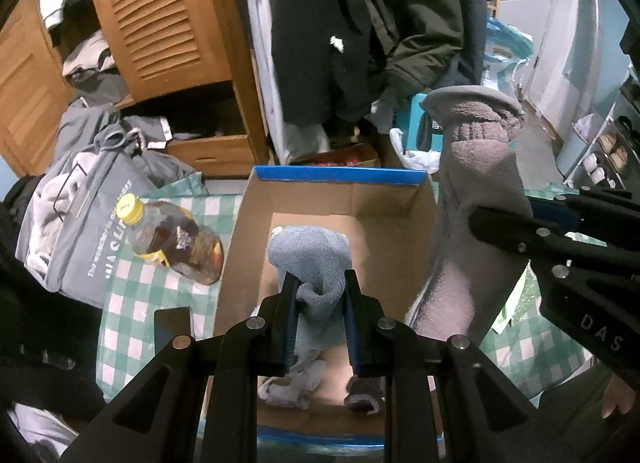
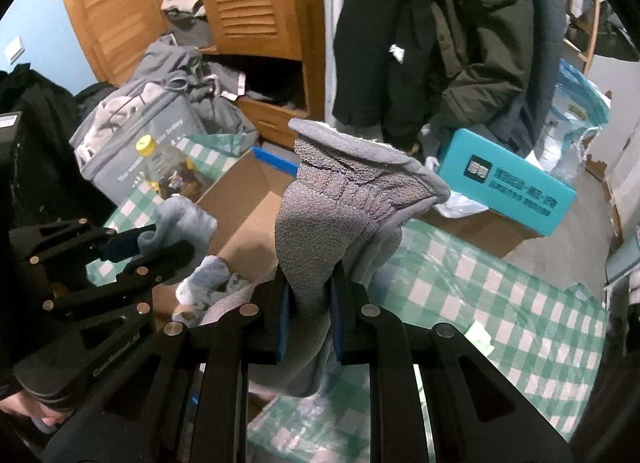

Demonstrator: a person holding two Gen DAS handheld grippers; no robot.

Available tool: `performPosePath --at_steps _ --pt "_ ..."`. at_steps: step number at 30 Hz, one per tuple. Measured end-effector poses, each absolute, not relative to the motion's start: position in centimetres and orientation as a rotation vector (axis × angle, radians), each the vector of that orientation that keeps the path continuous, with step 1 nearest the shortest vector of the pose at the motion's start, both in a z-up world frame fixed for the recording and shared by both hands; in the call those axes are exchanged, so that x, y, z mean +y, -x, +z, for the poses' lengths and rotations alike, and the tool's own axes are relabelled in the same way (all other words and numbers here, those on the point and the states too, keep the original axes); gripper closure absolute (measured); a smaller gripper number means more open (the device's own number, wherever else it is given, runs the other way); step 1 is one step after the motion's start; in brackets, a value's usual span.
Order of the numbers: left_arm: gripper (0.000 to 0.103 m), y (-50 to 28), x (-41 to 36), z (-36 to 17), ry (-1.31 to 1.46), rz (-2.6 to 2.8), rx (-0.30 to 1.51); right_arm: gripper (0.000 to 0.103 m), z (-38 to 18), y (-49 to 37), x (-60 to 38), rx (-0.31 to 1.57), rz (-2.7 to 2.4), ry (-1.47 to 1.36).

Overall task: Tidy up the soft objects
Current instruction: 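Carry the long grey sock with the right tool while the left tool carries the small one, then open both tools to drop the grey socks into the box, then withdraw both tools from the box toward the green cloth on the table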

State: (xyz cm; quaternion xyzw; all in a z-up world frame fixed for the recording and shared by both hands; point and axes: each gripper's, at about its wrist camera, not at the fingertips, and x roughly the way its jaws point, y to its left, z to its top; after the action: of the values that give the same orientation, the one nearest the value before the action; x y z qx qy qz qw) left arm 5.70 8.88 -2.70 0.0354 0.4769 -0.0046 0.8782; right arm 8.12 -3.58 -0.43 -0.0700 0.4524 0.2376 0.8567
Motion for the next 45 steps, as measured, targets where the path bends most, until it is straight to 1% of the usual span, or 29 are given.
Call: performPosePath --at_steps 16,21,22,24,25,27,28,29,30,31,34,36,38,43,45 --pt "0.083 -6.0 11.0 -5.0 -0.068 0.031 1.049 0.088 -3.3 -9.6 0.2 1.030 0.537 0.175" --pt "0.081 -6.3 11.1 -5.6 -0.073 0.045 1.064 0.086 -4.1 -9.8 0.8 1.055 0.537 0.187" --pt "0.081 -6.4 11.1 -5.7 -0.071 0.050 1.067 0.083 -4.2 -9.8 0.9 1.059 0.538 0.190" --pt "0.075 -6.4 11.2 -5.7 -0.070 0.056 1.068 0.077 -4.4 -9.8 1.0 1.069 0.538 0.195" --pt "0.074 -6.3 11.2 -5.6 -0.071 0.059 1.061 0.071 -4.6 -9.8 1.0 1.075 0.538 0.196" --pt "0.070 -6.4 11.2 -5.5 -0.077 0.065 1.058 0.069 -4.7 -9.8 0.9 1.079 0.529 0.200" --pt "0.068 -6.3 11.1 -5.4 -0.079 0.063 1.054 0.064 -4.7 -9.8 0.9 1.083 0.522 0.201" --pt "0.062 -6.3 11.0 -5.3 -0.079 0.063 1.051 0.056 -4.7 -9.8 0.8 1.085 0.514 0.200" --pt "0.058 -6.3 11.0 -5.3 -0.079 0.063 1.047 0.052 -4.6 -9.8 0.7 1.079 0.504 0.201" --pt "0.057 -6.3 10.9 -5.2 -0.081 0.063 1.041 0.047 -4.6 -9.8 0.6 1.074 0.495 0.202" --pt "0.051 -6.2 10.6 -5.0 -0.089 0.065 1.036 0.043 -4.1 -9.8 0.0 1.057 0.473 0.198" --pt "0.046 -6.3 10.5 -4.9 -0.092 0.061 1.034 0.040 -3.9 -9.9 -0.5 1.054 0.460 0.186" --pt "0.044 -6.3 10.2 -4.8 -0.098 0.058 1.031 0.038 -3.8 -10.0 -1.0 1.052 0.446 0.180" --pt "0.043 -6.3 9.3 -4.6 -0.113 0.048 1.031 0.038 -3.8 -10.1 -2.3 1.052 0.420 0.162" --pt "0.041 -6.3 9.1 -4.6 -0.119 0.044 1.031 0.038 -3.7 -10.0 -2.7 1.051 0.412 0.157"
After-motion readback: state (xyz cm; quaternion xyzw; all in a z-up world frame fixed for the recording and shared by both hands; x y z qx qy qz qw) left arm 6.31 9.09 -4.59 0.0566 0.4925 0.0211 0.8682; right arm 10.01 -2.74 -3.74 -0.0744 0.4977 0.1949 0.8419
